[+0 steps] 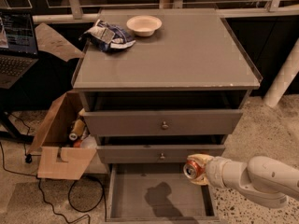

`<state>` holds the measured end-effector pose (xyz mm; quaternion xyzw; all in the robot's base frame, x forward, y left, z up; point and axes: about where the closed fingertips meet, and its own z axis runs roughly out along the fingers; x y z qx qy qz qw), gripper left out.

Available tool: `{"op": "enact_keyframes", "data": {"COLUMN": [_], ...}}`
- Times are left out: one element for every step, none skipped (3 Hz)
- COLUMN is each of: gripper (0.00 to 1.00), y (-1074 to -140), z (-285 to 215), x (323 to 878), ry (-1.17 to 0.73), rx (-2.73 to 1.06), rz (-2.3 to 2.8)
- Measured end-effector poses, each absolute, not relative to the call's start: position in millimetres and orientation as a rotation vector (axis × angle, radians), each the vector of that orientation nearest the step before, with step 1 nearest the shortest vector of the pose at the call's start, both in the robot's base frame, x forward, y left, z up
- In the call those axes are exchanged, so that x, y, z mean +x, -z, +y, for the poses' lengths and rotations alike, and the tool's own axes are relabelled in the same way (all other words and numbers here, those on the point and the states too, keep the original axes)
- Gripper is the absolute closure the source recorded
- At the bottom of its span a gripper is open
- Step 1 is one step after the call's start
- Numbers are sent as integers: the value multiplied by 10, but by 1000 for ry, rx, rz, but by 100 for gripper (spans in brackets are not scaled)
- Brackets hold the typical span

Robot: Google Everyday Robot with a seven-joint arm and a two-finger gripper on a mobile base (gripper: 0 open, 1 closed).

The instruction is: Place coke can into bottom drawer

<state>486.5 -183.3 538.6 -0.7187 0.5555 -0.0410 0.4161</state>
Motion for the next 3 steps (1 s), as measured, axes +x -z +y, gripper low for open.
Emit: {"op": "enact_keyframes", "data": {"gripper": [100, 100, 100], "y": [-5195, -4827, -4326], "z": [-1840, -1939, -2002], "x": [4841, 4843, 4802], "ry": [96, 97, 49], "rx": [-1765, -1717, -1696], "rz": [1434, 1484, 1545]}}
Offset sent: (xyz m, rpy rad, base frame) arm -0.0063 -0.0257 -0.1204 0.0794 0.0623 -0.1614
